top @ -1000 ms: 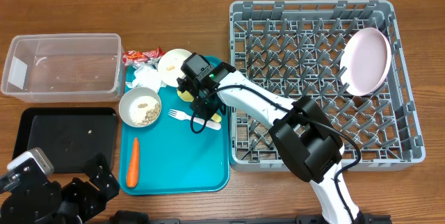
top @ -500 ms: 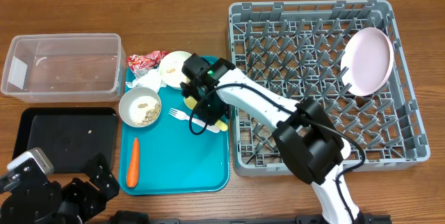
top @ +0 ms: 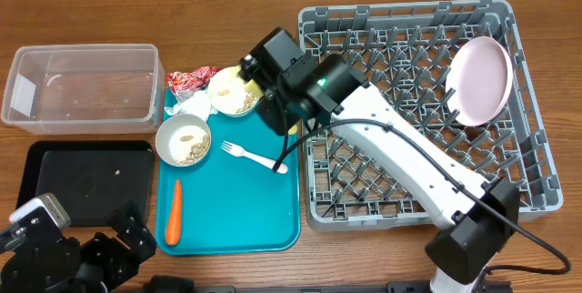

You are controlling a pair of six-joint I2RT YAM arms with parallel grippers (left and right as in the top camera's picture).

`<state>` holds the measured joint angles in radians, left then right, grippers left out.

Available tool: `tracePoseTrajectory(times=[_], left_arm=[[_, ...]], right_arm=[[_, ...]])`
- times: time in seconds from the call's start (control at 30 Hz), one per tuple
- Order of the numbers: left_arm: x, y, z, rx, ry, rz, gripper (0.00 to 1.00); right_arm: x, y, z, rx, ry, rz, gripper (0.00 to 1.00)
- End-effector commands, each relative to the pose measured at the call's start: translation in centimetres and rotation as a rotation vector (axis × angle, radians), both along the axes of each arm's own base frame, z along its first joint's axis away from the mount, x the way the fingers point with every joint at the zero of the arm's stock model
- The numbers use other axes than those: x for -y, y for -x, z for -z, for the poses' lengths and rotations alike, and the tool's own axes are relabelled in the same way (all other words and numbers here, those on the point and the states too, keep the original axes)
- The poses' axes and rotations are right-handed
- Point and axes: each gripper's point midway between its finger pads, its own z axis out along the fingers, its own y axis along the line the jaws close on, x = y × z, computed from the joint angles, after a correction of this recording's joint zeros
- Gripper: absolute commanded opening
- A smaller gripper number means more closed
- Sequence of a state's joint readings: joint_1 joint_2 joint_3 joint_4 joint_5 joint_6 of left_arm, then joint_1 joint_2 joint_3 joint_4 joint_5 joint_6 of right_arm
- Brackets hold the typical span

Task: Sort waste into correct bins and load items into the dishwasher rack
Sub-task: 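Place the yellow spoon into the rack's left edge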

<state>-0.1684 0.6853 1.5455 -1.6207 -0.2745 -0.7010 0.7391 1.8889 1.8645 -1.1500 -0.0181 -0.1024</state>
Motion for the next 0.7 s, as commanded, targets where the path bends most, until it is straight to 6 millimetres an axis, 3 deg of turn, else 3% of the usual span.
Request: tracePoseTrajectory(times=[0.0,0.1,0.23,0.4,0.6,0.63,0.67], left_arm=[[-0.4,0.1,-0.3,0.013,-0.005,-0.028,1.00],[-0.4,0.1,-0.3,0.013,-0.005,-0.028,1.00],[-0.4,0.1,-0.3,0.014,-0.005,-0.028,1.00],[-0.4,0.1,-0.3,0.013,-0.005,-0.028,1.00],[-0.4,0.1,-0.3,0.013,-0.005,-0.028,1.00],[-0.4,0.1,-0.3,0.013,-0.005,-0.028,1.00],[-0.4,0.1,-0.3,0.013,-0.005,-0.028,1.00]], right_arm=[[4.0,-3.2,0.2,-0.027,-0.012,0.281,0.08],[6.5,-4.7,0.4,-0.100,-0.079,0.470,0.08],[7.9,-5.6,1.3,-0.201,-0.154,0.518,0.08],[8.9,-4.9,5.5,-0.295,-0.077,0.535,0.08],[8.1,-3.5,9.7,-0.355,-0.004,0.500,0.09],[8.1,-3.7,9.7,-0.349,-0.006,0.502,0.24],[8.0,-4.0,9.6,-0.339,-0.014,0.500,0.45]])
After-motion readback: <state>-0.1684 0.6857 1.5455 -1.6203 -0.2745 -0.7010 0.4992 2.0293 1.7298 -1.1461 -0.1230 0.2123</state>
